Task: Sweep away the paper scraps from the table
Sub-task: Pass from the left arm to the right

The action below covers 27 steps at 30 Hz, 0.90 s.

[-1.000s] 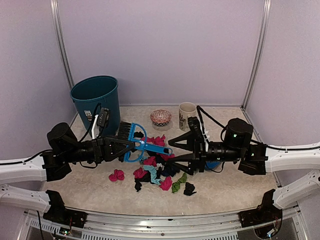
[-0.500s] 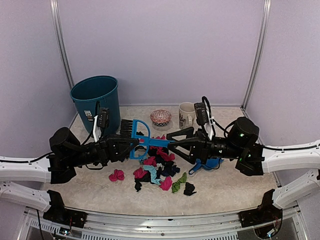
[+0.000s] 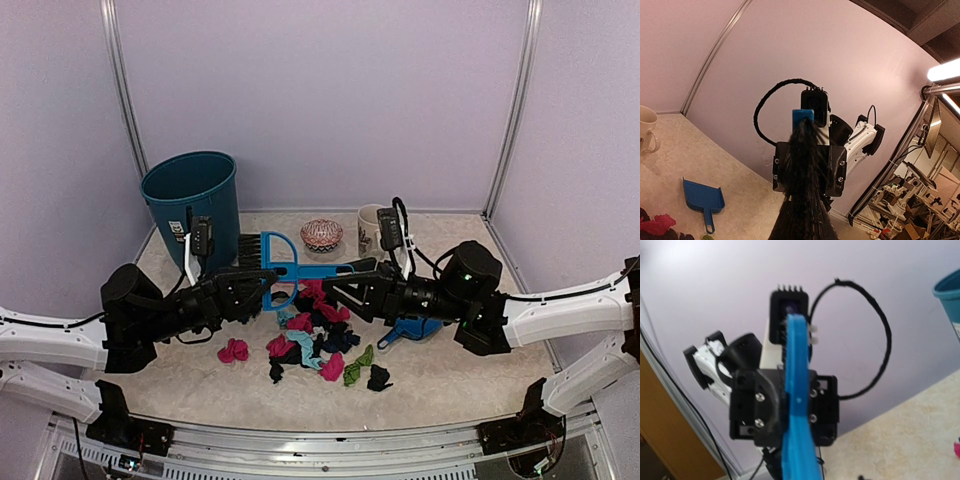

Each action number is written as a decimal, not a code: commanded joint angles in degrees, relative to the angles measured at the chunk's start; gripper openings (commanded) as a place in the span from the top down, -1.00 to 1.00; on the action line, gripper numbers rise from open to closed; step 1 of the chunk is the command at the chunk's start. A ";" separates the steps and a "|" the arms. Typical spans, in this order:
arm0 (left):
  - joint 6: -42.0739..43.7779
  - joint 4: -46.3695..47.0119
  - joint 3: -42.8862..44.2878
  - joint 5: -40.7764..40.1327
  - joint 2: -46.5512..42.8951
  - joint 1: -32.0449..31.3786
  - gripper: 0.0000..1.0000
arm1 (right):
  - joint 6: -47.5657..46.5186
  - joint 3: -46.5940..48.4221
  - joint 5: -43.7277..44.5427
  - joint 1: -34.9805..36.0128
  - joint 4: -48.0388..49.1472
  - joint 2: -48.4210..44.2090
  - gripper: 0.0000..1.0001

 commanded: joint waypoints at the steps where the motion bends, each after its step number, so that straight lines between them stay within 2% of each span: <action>1: -0.42 2.71 -0.62 -1.75 0.29 -0.48 1.00 | 0.46 0.51 0.94 0.55 4.86 0.89 0.07; 27: -0.30 3.95 -0.66 -1.67 2.02 -0.87 1.00 | 2.74 1.62 2.59 0.77 9.37 3.91 0.45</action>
